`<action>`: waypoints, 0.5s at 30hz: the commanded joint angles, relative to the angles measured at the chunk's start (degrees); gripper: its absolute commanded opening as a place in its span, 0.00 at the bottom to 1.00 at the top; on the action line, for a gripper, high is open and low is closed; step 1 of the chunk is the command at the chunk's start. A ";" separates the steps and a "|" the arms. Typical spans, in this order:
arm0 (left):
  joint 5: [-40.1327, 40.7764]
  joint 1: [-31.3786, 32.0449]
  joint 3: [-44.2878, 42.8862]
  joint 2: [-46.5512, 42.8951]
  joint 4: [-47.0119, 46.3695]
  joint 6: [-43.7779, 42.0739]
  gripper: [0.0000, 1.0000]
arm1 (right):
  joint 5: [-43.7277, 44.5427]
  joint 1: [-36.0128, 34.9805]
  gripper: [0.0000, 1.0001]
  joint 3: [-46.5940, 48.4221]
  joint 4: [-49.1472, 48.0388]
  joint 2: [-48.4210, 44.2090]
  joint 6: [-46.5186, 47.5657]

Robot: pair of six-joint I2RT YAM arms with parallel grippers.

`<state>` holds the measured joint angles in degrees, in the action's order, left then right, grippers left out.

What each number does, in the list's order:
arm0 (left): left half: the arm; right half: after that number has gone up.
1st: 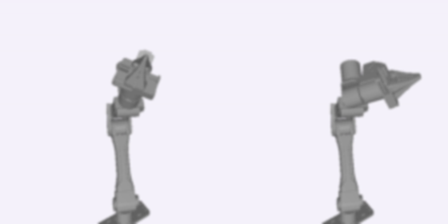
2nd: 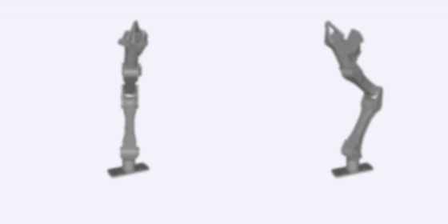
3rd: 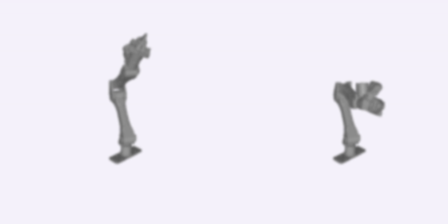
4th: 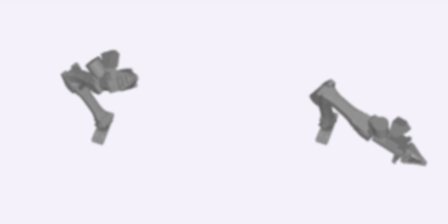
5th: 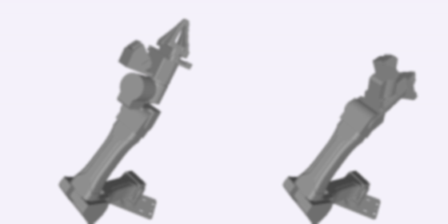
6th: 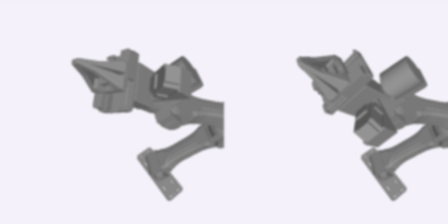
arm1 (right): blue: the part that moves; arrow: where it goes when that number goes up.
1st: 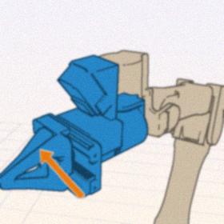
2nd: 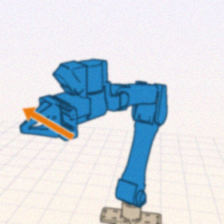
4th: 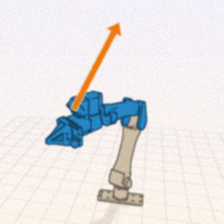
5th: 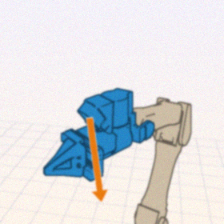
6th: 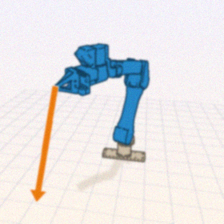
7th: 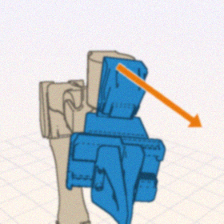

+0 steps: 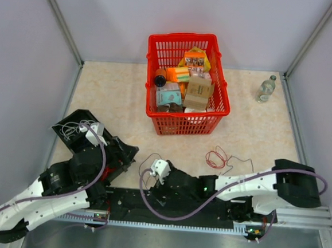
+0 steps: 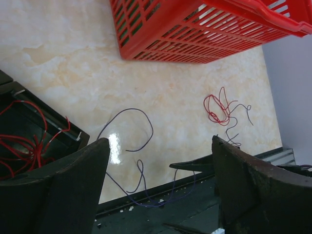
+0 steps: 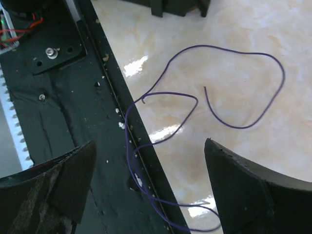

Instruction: Untangle the cables

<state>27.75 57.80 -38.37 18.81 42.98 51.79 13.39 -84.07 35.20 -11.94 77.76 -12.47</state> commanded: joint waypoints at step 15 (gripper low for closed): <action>3.01 -0.06 -2.15 -2.55 5.71 0.42 0.90 | 8.76 -5.84 0.71 10.85 6.76 16.19 4.12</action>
<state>29.12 57.78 -38.39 16.91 48.31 52.80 21.17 -89.10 42.87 -6.72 92.55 -9.37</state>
